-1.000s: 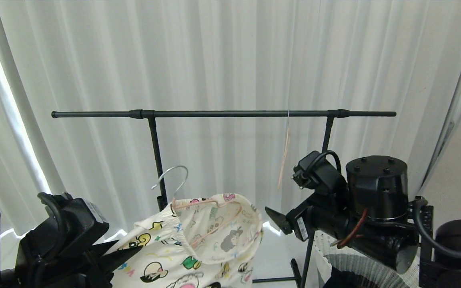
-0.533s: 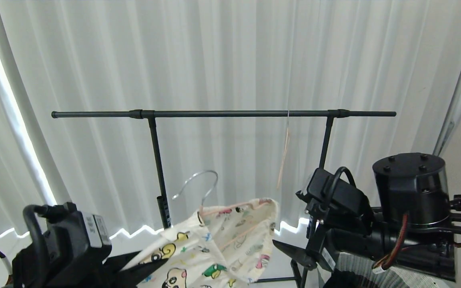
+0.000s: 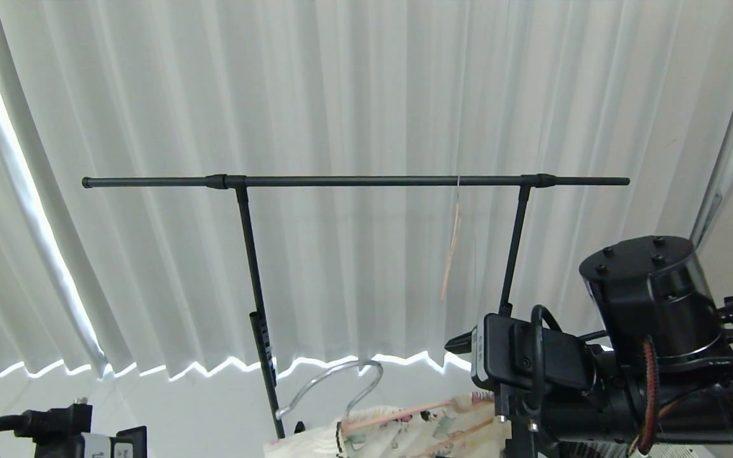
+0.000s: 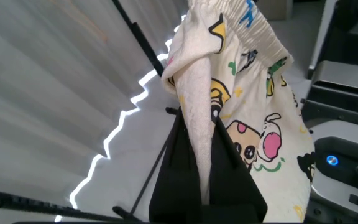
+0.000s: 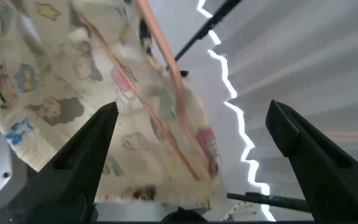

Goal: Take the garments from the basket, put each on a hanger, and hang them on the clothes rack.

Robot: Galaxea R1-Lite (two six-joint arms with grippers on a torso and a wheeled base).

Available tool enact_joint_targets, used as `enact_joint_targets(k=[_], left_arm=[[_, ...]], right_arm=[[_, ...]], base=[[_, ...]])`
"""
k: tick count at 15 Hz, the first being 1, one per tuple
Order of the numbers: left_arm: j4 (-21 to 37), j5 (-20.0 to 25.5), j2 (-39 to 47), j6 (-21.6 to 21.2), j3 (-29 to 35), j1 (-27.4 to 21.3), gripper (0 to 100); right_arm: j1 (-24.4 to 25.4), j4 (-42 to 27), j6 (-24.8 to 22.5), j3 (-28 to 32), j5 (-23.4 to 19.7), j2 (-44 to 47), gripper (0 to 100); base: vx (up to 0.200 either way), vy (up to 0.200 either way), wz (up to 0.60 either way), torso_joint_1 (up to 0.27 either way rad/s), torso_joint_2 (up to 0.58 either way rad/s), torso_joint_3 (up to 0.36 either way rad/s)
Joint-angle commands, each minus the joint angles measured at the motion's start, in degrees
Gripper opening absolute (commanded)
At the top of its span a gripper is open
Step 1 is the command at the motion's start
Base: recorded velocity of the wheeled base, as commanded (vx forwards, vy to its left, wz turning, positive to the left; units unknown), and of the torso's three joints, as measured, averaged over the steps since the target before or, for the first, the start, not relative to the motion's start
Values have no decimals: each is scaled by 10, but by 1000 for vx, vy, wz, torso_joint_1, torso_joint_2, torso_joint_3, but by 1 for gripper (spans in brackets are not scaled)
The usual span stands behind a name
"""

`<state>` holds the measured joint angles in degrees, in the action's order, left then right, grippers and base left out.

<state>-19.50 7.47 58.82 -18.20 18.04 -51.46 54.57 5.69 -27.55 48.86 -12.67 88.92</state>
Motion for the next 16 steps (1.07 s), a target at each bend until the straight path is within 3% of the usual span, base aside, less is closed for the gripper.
enact_joint_targets(k=[1, 6, 16], left_arm=[[0, 0, -3, -9, -1, -23, 0], [0, 0, 1, -15, 0, -31, 0], [0, 0, 2, -15, 4, -32, 0]], right_arm=[[10, -25, -2, 54, -6, 37, 100], [29, -123, -17, 98, -39, 51, 100], [33, -124, -16, 96, -36, 56, 100]], base=[[0, 0, 0, 0, 0, 0], [0, 0, 0, 0, 0, 0], [0, 0, 0, 0, 0, 0]])
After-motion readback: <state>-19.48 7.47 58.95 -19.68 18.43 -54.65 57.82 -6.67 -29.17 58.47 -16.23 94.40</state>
